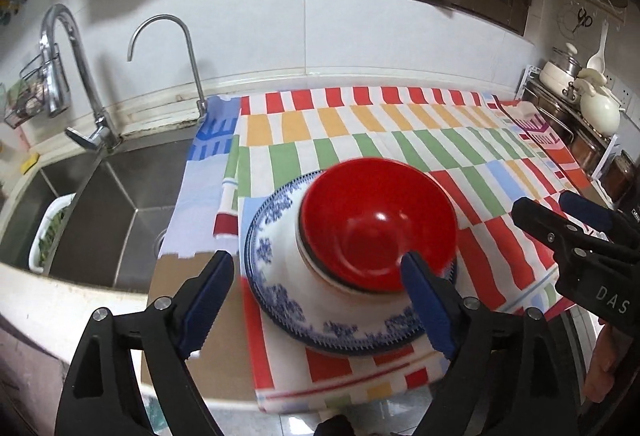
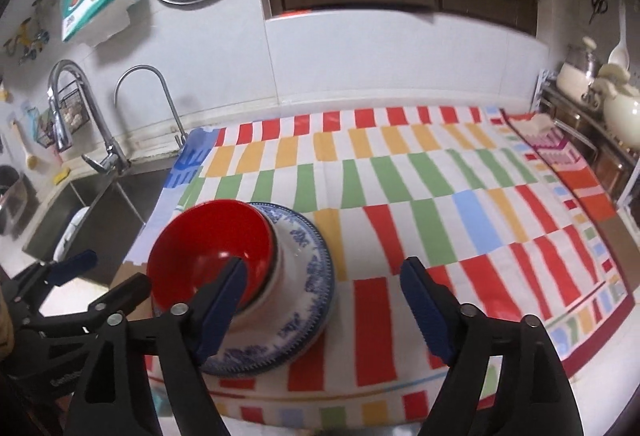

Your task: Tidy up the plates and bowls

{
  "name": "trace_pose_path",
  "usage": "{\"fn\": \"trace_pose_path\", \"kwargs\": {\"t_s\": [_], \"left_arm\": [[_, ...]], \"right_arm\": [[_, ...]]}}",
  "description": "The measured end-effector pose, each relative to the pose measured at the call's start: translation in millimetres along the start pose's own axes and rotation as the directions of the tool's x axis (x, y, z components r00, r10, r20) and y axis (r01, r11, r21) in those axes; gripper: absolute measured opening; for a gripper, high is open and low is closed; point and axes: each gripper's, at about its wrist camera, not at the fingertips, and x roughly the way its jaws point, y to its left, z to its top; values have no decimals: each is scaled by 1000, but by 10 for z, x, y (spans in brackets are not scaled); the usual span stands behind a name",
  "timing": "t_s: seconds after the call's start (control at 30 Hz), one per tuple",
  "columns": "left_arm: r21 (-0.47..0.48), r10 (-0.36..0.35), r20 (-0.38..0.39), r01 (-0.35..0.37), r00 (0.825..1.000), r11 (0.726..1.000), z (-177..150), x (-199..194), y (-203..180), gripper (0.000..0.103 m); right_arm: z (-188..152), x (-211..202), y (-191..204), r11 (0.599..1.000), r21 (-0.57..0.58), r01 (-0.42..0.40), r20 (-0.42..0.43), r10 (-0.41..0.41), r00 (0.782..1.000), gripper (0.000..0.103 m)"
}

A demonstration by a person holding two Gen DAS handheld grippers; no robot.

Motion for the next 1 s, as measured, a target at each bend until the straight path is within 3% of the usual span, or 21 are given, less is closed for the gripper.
{"fn": "trace_pose_path", "kwargs": {"t_s": [0.57,1.0], "left_arm": [[-7,114,113,-114,987,993,-691,-890,-346,102],[-21,140,174,-138,975,990,-988,-1383,-461,103]], "right_arm": [[-640,-831,-200,999,-43,-28,42,30,999,86],[-916,-1317,-258,998,-44,-40,86,43,995,86]]}}
